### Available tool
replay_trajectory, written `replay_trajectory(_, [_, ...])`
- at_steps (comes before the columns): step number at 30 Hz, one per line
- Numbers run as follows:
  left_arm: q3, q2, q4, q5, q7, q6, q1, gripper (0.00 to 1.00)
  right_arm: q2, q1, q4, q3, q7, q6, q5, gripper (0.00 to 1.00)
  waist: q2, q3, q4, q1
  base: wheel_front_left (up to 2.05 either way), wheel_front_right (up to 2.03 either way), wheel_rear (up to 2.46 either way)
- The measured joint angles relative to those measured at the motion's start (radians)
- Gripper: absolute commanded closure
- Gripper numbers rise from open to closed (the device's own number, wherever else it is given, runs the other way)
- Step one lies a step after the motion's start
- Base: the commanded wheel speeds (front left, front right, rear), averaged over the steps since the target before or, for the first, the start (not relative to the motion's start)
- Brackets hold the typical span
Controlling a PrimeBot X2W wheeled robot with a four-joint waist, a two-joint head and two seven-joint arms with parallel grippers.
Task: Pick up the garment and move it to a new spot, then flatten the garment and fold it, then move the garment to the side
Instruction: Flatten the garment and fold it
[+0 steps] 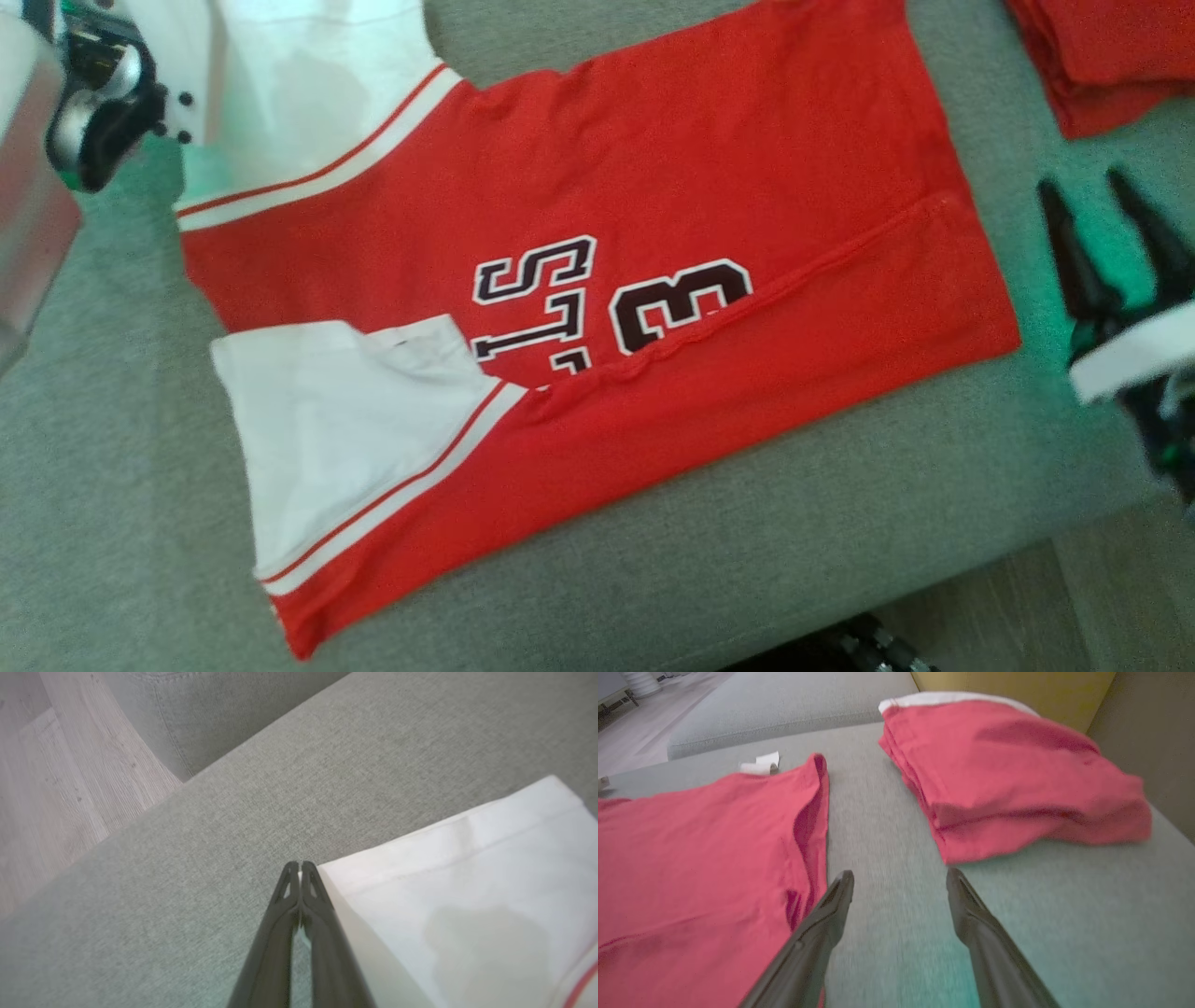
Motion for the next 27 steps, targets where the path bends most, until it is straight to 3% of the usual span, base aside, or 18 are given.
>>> replay_trajectory(7, [-0.030,-0.038,-0.014,0.052,-0.066,-0.044,-0.055,1.00,-0.058,-0.237,-0.009,0.110,0.142,0.000,0.016,0.00,0.0000,-0.009,0.053,0.0000,0.00,0.00,0.00])
replay_trajectory(14, [-0.052,-0.087,-0.032,0.067,-0.083,-0.063,-0.098,1.00,-0.066,-0.449,0.121,0.254,0.249,0.000,0.022,0.00,0.0000,0.012,0.114,0.0001,0.00,0.00,0.00])
replay_trajectory(25, [-0.072,-0.104,-0.032,0.076,-0.100,-0.081,-0.115,1.00,-0.056,-0.606,0.301,0.464,0.278,0.000,0.021,0.00,0.0000,0.025,0.169,0.0001,0.00,0.00,0.00])
replay_trajectory(27, [-0.073,-0.105,-0.032,0.076,-0.100,-0.085,-0.118,1.00,-0.055,-0.622,0.324,0.496,0.281,0.000,0.038,0.08,0.0000,0.026,0.173,0.0001,0.00,0.00,0.00])
